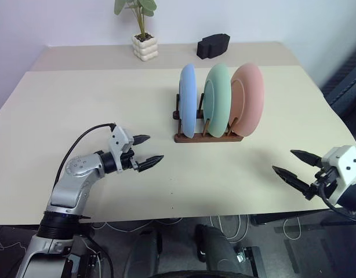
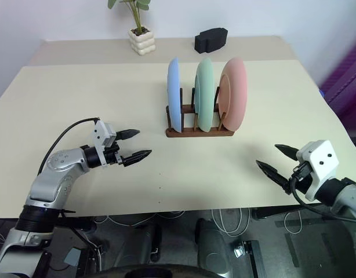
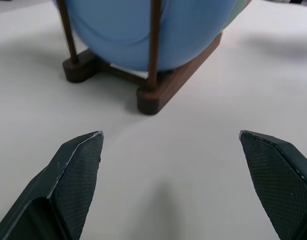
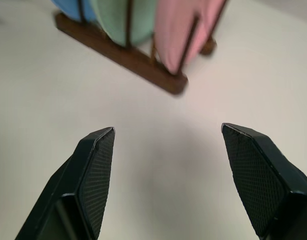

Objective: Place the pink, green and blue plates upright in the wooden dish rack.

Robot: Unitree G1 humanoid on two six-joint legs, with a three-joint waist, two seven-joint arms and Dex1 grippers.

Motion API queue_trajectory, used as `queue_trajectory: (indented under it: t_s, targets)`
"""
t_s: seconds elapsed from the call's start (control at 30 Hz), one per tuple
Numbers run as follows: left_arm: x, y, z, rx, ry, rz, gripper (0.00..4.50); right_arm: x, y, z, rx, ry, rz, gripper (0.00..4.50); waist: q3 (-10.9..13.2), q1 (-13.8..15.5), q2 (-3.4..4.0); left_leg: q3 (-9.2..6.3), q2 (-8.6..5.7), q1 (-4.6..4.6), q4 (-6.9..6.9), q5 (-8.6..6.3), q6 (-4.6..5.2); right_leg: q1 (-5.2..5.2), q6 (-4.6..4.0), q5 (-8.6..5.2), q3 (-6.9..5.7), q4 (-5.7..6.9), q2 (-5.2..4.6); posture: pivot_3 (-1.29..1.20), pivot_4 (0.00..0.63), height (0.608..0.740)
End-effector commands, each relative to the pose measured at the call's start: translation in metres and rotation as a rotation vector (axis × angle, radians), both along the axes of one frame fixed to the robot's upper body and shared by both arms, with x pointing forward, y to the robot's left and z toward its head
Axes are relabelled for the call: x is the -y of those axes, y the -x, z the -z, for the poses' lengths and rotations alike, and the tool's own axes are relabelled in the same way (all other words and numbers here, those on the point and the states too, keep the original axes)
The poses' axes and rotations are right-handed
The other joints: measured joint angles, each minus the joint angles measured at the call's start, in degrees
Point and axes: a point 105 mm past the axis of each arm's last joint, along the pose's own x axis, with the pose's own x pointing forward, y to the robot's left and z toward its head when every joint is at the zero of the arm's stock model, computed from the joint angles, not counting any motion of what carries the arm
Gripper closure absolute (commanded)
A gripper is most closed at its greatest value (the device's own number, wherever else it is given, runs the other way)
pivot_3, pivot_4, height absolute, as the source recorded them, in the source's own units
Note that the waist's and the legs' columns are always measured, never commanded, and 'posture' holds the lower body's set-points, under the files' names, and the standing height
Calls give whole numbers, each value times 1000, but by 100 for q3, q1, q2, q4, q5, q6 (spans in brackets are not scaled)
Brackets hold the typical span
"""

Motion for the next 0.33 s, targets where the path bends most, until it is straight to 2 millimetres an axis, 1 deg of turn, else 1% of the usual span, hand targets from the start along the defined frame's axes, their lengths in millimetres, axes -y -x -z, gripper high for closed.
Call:
queue_trajectory:
  t_s: [0.03, 0.13, 0.23, 0.33]
  targets:
    - [-4, -2, -13, 59, -5, -11, 0, 9, -4, -2, 51, 23, 20, 1036, 0, 2, 0, 0, -1, -2, 0, 0, 0, 0, -9, 5, 0, 0, -1, 0, 150, 740]
    - [-6, 3, -10, 49, -14, -20, 0, 9, -5, 5, 46, 0, 28, 1036, 0, 0, -1, -3, -1, -2, 0, 0, 0, 0, -14, 9, 0, 0, -1, 0, 150, 740]
    - [-1, 6, -14, 52, 3, -27, 0, 9, -8, 7, 46, -1, 18, 1036, 0, -3, -1, -2, -1, -1, 0, 0, 0, 0, -14, 9, 0, 1, -1, 0, 150, 740]
    - [2, 8, -14, 58, 9, -47, 0, 11, -19, 7, 47, 4, 9, 1036, 0, -2, -1, -1, -1, 0, 1, 0, 0, 1, -14, 9, 1, 1, -1, 0, 150, 740]
